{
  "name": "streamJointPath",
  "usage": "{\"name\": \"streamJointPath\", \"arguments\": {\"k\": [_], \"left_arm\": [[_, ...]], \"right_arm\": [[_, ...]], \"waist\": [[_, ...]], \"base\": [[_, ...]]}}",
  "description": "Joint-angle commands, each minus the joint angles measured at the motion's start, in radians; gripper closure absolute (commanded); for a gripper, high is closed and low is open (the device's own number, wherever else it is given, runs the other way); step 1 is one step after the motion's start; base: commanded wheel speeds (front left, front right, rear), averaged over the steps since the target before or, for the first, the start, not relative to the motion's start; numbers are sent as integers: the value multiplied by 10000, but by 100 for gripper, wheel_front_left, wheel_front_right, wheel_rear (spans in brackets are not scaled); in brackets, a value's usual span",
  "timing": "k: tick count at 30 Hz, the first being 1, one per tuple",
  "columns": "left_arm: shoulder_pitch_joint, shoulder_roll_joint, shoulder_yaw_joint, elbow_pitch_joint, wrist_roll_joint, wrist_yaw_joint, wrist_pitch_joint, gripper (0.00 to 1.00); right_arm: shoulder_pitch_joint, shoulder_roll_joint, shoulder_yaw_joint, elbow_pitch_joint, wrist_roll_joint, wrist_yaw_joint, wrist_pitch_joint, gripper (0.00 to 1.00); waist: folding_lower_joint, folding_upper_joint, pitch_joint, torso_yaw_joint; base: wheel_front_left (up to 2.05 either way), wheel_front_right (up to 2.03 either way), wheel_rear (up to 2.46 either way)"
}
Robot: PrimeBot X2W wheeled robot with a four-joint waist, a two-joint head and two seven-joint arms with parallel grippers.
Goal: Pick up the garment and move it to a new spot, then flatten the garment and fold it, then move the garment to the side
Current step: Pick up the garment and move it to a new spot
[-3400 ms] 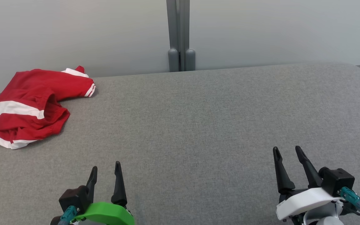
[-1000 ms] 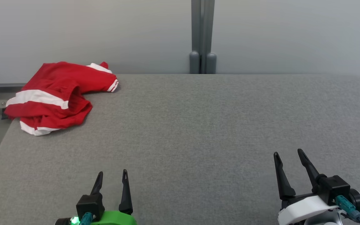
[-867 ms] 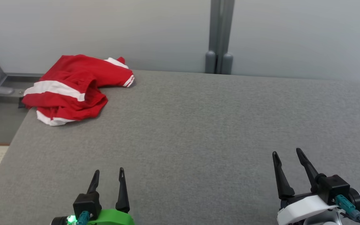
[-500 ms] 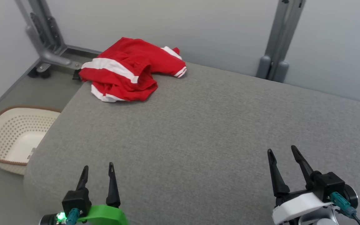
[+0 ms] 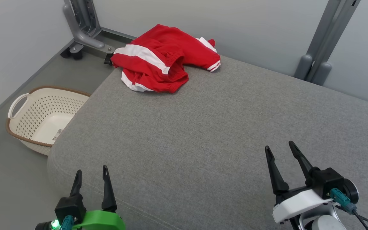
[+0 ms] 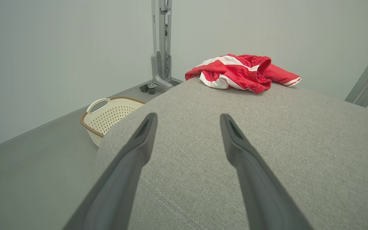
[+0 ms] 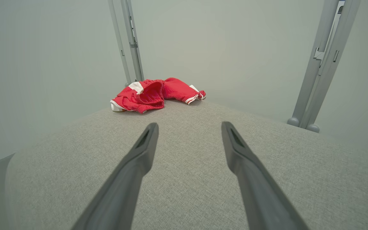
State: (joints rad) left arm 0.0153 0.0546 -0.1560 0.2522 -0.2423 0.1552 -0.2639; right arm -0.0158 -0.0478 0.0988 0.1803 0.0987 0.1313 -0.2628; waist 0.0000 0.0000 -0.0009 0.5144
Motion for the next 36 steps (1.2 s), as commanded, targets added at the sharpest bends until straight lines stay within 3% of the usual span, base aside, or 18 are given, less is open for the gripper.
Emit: {"name": "streamJointPath", "arguments": {"k": [1,7,12,20,26,30,36], "left_arm": [[106,3,55,-17,60,2,-11,0],[-228,100,279,71,-37,-148,-11,0],[-1230,527,713,-386,-226,-307,26,0],[-4902,2154,988,-611,147,-926,918,0],[-7787,3045,737,1079,359,-1628,1826,0],[-9135,3014,630,2794,57,-2065,2382,0],[-10205,2897,668,4806,-369,-2327,2605,0]], "right_arm": [[3,-46,-89,-6,-62,-10,-32,0],[409,-44,-560,-185,-85,-10,-32,0],[238,-53,-736,-443,-367,-10,-32,0],[-556,-47,-787,-754,-1155,-10,-32,0],[-1250,-46,-642,-888,-1727,-11,-32,0],[-1491,-46,-704,-1058,-1978,-11,-32,0],[-1590,-41,-946,-1360,-2120,-11,-32,0]], "waist": [[0,0,-17,-12],[0,0,-53,-14],[0,0,552,-500],[0,0,2118,-1462],[0,0,3144,-2451],[0,0,3630,-3049],[0,0,4303,-3798]], "base": [[0,0,0],[0,0,0],[0,0,0],[0,0,0],[0,0,0],[0,0,0],[0,0,0]]}}
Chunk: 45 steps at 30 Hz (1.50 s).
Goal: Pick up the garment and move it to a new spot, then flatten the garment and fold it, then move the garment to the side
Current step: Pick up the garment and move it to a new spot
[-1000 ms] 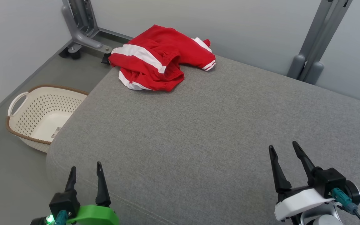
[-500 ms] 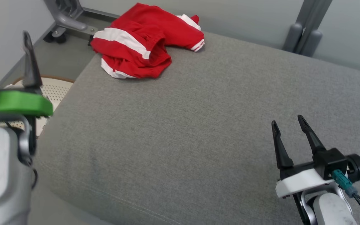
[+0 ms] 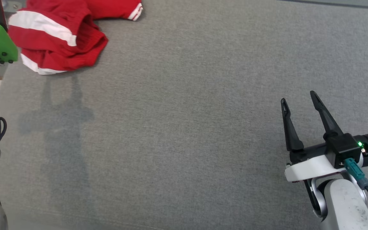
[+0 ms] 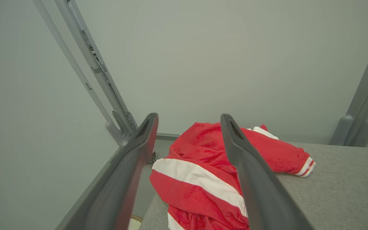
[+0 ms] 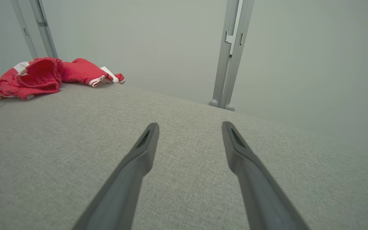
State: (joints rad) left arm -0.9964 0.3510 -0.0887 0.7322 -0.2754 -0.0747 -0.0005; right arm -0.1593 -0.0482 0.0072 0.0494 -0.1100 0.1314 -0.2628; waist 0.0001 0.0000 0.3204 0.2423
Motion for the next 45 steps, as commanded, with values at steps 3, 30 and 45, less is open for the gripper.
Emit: {"name": "streamJointPath", "arguments": {"k": [3,30,45], "left_arm": [[-391,-95,-157,848,-92,-162,9,0],[-847,187,-383,4467,-342,374,-994,100],[443,-1066,-1194,2884,-421,-410,-2315,100]], "right_arm": [[-155,-33,-264,-222,-69,-13,-32,0],[-343,-34,-304,-123,319,-13,-32,0],[622,-34,-640,628,1157,-13,-32,0]], "waist": [[-1,0,1470,-1349],[-1,0,1612,-1704],[-1,0,-1492,-2110]], "base": [[0,0,0],[0,0,0],[0,0,0]]}}
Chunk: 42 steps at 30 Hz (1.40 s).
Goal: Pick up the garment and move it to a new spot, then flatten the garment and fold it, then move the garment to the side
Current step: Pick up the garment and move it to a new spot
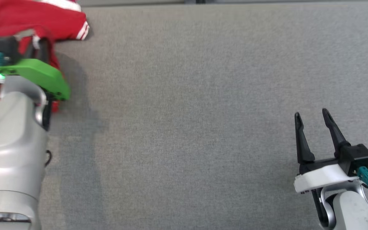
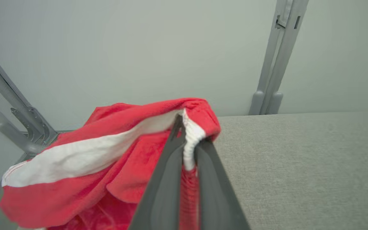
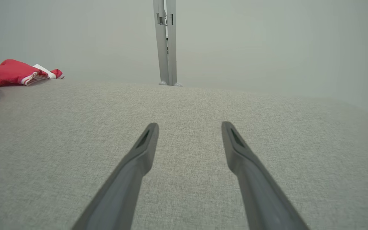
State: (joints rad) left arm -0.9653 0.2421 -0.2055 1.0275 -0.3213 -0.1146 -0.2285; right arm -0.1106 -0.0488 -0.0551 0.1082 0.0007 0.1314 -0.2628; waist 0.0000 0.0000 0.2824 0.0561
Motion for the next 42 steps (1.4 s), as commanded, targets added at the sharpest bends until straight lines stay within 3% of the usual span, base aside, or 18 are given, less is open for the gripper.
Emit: {"name": "streamJointPath", "arguments": {"k": [1,10,16,23,29,30,32,33,34,42], "left_arm": [[231,-123,-168,-317,51,-45,33,100],[1525,-1465,-1236,-2983,-265,-125,933,100],[2330,-1885,-2320,-4325,-1135,346,1437,100],[2043,-1887,-5311,-5422,-3355,1903,1212,100],[1497,-1880,-7158,-5360,-4704,2793,741,100],[1440,-1881,-7456,-5188,-4852,2915,666,95],[1481,-1883,-8004,-4842,-5217,3026,690,56],[1507,-1883,-8237,-4692,-5343,3039,668,23],[1596,-1884,-8511,-4488,-5506,3069,700,0],[1540,-1890,-9924,-3867,-6391,3020,515,0]], "right_arm": [[242,-24,-47,80,108,-13,-32,0],[1022,-27,-472,328,331,-13,-32,0],[1098,-21,-491,402,388,-13,-31,0],[751,-26,132,580,592,-14,-31,0],[585,-23,482,684,770,-14,-31,0],[559,-21,545,694,817,-14,-31,0],[515,-19,621,723,898,-14,-31,0],[488,-21,637,731,912,-14,-31,0],[463,-23,658,742,960,-14,-31,0],[374,-23,554,873,1003,-14,-31,0]], "waist": [[0,0,-1329,-316],[0,0,-2486,-1139],[0,0,-2423,-2002],[0,0,-1883,-3280],[0,0,-1507,-3811],[0,0,-1442,-3865],[0,0,-1335,-3902],[0,0,-1295,-3898],[0,0,-1237,-3875],[0,0,-1086,-3424]], "base": [[0,0,0],[0,0,0],[0,0,0],[0,0,0],[0,0,0],[0,0,0],[0,0,0],[0,0,0],[0,0,0],[0,0,0]]}}
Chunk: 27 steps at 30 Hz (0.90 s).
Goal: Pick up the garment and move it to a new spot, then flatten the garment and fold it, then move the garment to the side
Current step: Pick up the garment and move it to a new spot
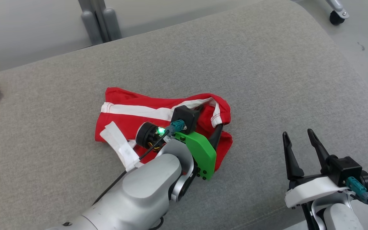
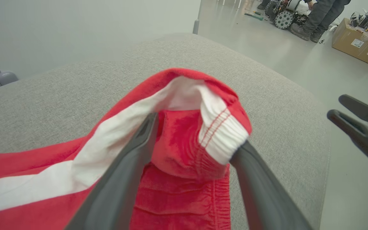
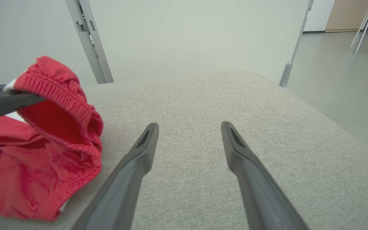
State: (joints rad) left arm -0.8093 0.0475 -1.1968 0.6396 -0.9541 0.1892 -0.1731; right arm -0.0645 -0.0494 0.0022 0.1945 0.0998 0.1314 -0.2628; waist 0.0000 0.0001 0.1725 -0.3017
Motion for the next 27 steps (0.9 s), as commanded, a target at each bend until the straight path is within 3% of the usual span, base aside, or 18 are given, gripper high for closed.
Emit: {"name": "streamJointPath", "arguments": {"k": [1,6,18,27], "left_arm": [[-56,58,-111,16,-139,-29,-79,0],[124,53,-592,-132,-553,-346,70,0],[637,53,-853,-359,-114,-207,509,0],[282,53,-764,-516,-486,-120,-452,0]], "right_arm": [[-86,-18,-29,26,-3,-14,-31,0],[-141,-18,-19,111,-83,-14,-31,0],[-175,-18,-34,166,-141,-14,-31,0],[9,-18,-502,79,-294,-14,-31,0]], "waist": [[0,-1,8,215],[0,-1,-86,518],[0,-1,-116,620],[0,-1,-498,870]], "base": [[0,0,0],[0,0,0],[0,0,0],[0,0,0]]}}
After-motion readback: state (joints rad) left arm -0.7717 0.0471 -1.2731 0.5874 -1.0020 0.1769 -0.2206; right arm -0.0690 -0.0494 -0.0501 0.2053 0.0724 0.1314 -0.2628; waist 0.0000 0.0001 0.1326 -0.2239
